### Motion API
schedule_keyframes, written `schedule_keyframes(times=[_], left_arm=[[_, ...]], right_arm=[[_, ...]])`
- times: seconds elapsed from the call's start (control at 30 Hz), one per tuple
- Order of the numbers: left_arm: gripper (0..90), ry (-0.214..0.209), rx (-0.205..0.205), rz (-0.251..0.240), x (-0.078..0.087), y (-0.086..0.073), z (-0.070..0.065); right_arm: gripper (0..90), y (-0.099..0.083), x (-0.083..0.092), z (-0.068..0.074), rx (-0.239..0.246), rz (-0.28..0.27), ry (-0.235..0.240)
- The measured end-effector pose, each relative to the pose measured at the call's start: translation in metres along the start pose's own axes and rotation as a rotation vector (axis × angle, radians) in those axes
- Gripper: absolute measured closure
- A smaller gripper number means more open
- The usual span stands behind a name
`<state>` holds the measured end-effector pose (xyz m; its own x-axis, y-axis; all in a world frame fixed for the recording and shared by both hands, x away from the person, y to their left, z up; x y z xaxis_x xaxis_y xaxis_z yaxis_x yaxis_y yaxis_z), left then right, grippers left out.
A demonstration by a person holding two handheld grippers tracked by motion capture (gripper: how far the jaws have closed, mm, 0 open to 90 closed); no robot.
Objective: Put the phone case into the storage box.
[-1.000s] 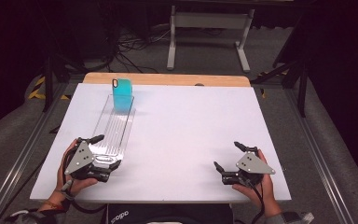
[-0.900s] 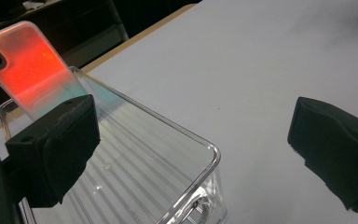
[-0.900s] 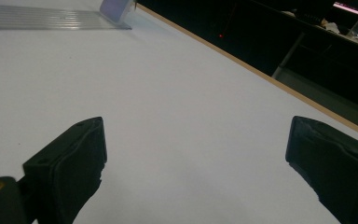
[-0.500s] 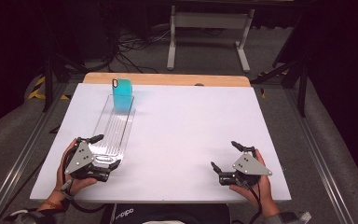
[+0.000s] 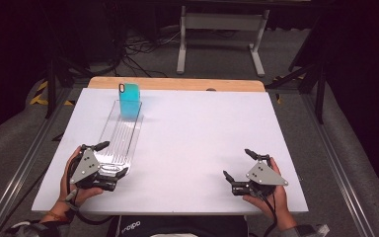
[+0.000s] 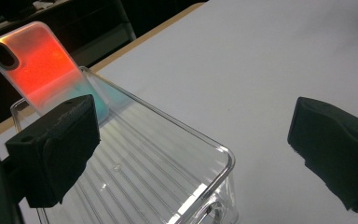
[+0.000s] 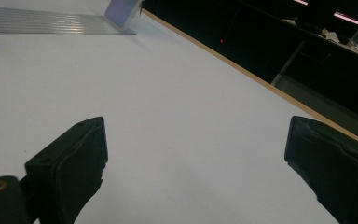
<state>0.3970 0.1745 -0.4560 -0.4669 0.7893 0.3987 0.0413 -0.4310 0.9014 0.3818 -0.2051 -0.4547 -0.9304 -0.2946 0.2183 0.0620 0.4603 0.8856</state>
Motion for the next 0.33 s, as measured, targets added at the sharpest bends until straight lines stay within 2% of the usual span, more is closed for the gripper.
schedule_keyframes(times=[0.1, 0.17, 0.27, 0.33], left_arm=[[2.7, 0.006, 0.001, 0.002, -0.0001, -0.0004, 0.0006], [2.7, 0.004, 0.007, 0.003, -0.0014, -0.0005, -0.0002], [2.7, 0.008, -0.013, 0.013, -0.0024, 0.0003, -0.0003], [2.8, 0.009, -0.005, 0.013, -0.0018, 0.0002, 0.0004]], right_arm=[[6.6, -0.0013, -0.0006, 0.0004, 0.005, 0.006, 0.001], [6.5, -0.0045, 0.0000, 0.0030, 0.037, 0.011, -0.002], [6.2, -0.0049, -0.0006, 0.0012, 0.027, 0.012, -0.014], [6.2, -0.0060, -0.0022, -0.0012, 0.015, 0.019, -0.025]])
Point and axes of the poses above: each handheld gripper's, and its own axes: x roughly backward along the jaws, y roughly out of its top, z roughly to its left, the point moved 9 cm from there along -x, roughly forward along the jaws, and after that the axes turned 15 degrees about -y, right-handed, at the moved point
